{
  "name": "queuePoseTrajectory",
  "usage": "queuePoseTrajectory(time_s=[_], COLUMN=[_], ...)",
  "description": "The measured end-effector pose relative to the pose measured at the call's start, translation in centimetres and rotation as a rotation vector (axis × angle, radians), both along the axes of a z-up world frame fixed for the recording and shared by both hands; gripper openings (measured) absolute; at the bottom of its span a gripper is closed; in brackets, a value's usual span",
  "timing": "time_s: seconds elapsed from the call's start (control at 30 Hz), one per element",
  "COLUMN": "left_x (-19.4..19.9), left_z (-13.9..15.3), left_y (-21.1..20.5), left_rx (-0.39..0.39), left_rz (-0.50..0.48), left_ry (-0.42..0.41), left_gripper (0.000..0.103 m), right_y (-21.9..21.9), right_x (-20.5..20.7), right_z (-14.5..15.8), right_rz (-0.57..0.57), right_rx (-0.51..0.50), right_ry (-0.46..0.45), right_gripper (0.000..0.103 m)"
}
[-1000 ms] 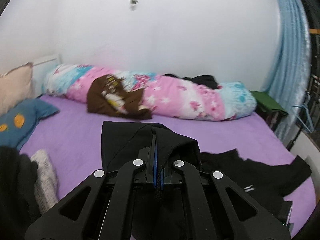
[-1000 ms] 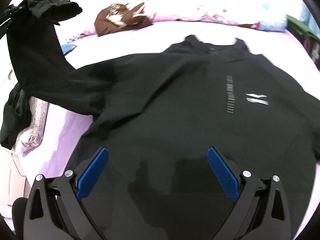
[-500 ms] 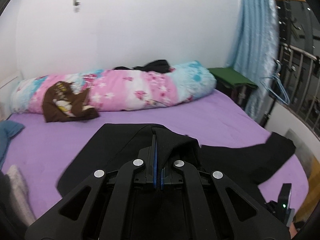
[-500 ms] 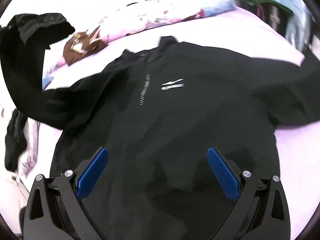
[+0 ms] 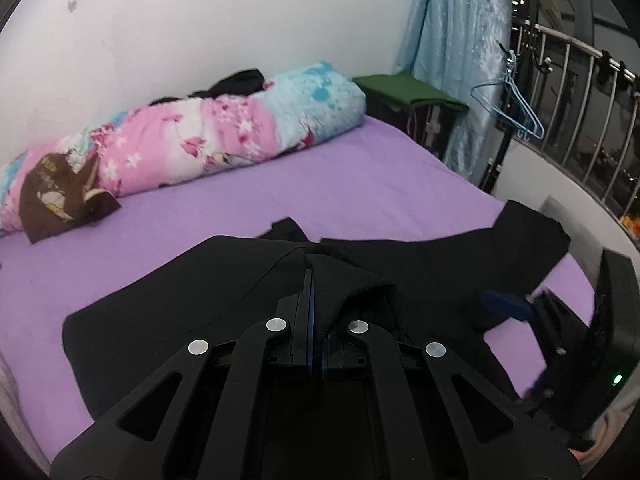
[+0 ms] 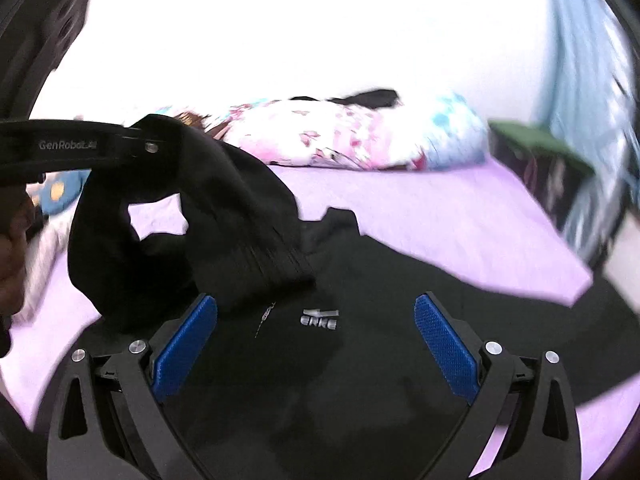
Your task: Fold large clothes
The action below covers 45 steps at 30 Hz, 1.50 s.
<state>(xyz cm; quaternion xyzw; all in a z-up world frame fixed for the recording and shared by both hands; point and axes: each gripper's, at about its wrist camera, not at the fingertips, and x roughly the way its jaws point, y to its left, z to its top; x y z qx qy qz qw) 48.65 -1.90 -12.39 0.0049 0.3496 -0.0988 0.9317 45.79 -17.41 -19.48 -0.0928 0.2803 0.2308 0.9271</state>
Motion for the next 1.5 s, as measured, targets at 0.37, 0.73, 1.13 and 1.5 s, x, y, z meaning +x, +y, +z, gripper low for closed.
queuePoseTrajectory(time_s=[0.37,0.73,1.13,1.5], left_x=[-0.2,-1.2,-2.7,-3.3], left_z=[-0.4,0.7,-0.5,-8.6], left_y=[-1.4,-1.6,-4.6,2.4], left_rx=[-0.006,-0.057,0.033,-0.022], left_rz=[-0.081,-0.185,-0.216,-0.072], left_ry=[0.034,0.079,0.012,0.155], left_gripper=[0.001,0.001,0.097,0.097], right_y=[4.7,2.8,-1.9,-5.3], right_x=[-1.9,-0.6,-0.1,1.9], right_z=[-1.4,-1.2,4.2,0.0], right_rz=[0.189,0.185,0.067,0.123], right_rx=[-0.126,-0.195,-0.327,-0.589], right_ry=[-0.196,-0.201,-0.330,-0.352], right_gripper=[0.098,0.014,0.010,0.011])
